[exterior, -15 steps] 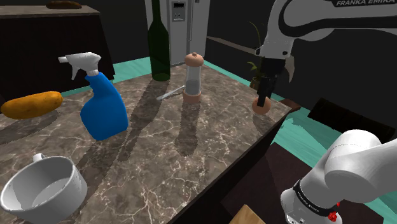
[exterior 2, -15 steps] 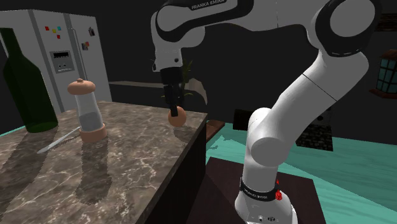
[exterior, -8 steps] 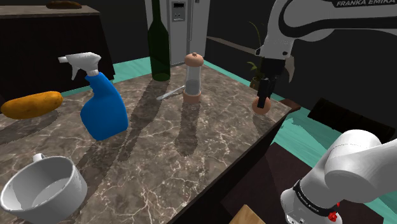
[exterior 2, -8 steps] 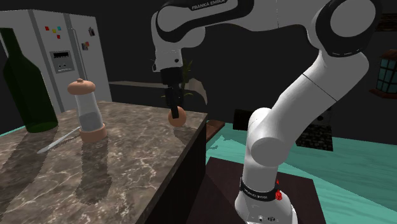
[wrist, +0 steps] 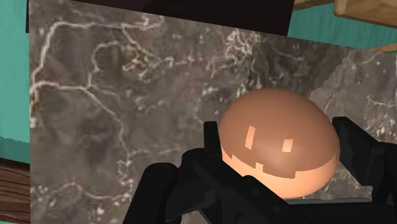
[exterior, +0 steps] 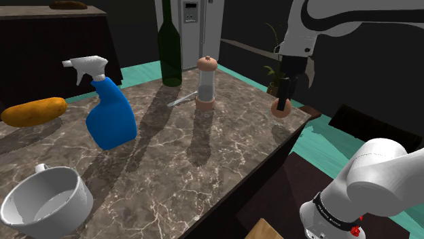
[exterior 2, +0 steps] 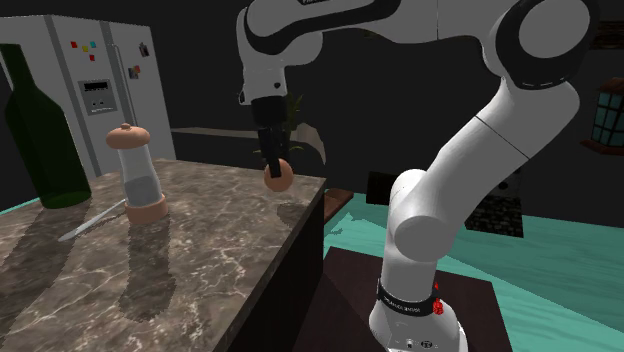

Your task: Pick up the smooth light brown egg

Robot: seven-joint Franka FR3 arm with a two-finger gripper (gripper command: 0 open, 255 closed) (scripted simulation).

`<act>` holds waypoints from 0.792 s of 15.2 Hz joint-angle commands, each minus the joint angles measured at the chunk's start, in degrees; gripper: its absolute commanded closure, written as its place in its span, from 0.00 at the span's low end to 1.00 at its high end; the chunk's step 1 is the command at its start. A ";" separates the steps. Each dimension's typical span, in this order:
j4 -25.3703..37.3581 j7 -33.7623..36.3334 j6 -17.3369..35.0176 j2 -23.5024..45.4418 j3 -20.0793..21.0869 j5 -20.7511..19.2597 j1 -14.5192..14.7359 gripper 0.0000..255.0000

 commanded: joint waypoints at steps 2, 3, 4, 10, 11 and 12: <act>2.43 0.46 -2.36 0.03 0.11 0.14 0.11 1.00; 3.25 0.59 -3.10 0.11 0.12 0.18 0.15 1.00; 4.08 0.71 -3.83 0.19 0.13 0.21 0.18 1.00; 9.28 1.43 -8.18 0.97 0.17 0.47 0.40 1.00; 9.41 1.45 -8.29 0.99 0.17 0.48 0.40 1.00; 9.41 1.45 -8.29 1.00 0.17 0.48 0.40 1.00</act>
